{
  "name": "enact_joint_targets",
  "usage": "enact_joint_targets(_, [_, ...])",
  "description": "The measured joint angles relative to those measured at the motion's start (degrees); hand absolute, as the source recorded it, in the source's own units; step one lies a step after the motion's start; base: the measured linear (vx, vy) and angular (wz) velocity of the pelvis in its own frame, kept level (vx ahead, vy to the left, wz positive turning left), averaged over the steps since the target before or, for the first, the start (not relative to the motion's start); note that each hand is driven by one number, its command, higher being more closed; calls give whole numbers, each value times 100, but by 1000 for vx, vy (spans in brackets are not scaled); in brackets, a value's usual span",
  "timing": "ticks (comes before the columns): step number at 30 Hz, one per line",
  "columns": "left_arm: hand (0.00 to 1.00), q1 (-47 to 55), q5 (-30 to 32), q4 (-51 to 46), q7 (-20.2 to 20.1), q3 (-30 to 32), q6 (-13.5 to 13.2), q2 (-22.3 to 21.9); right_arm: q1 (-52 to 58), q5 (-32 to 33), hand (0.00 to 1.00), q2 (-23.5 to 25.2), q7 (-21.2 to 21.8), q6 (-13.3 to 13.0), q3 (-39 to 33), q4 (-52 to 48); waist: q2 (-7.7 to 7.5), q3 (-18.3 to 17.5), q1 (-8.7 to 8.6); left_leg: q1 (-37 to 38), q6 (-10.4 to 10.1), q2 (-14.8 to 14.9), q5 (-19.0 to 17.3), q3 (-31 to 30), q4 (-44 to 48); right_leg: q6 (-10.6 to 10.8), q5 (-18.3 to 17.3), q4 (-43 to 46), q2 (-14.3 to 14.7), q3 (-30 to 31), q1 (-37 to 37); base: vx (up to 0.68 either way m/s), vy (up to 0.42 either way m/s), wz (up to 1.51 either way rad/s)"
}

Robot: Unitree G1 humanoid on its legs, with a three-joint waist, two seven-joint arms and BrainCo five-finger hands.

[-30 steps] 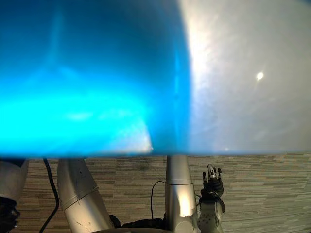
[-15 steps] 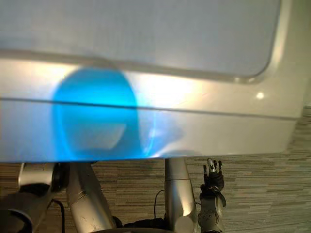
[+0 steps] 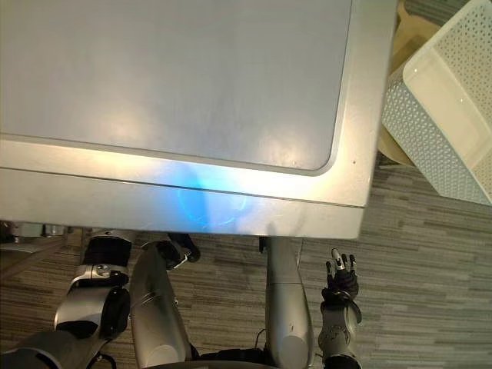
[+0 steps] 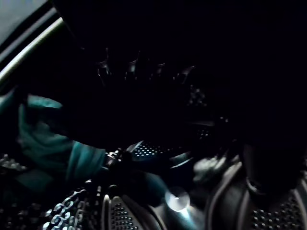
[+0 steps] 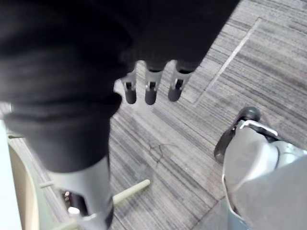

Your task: Pick up the laundry basket with both hands and put the clothes into the washing machine.

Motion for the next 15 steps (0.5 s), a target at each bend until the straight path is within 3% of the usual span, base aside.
enact_joint_targets(8, [0, 1351, 584, 706, -464, -469, 42, -777, -10, -205, 0, -47, -89, 140, 1, 775, 304, -684, 141, 998, -66, -196, 32, 190, -649, 67, 40, -634, -72, 21, 927, 74, 11, 0])
enact_joint_targets(15, [0, 2942, 606, 1995, -728, 141, 61, -1277, 140, -380, 0, 19, -95, 246, -211, 1339, 259, -1345, 198, 2407, -259, -546, 334, 490, -1933, 142, 336, -1829, -179, -57, 2278, 88, 5, 2])
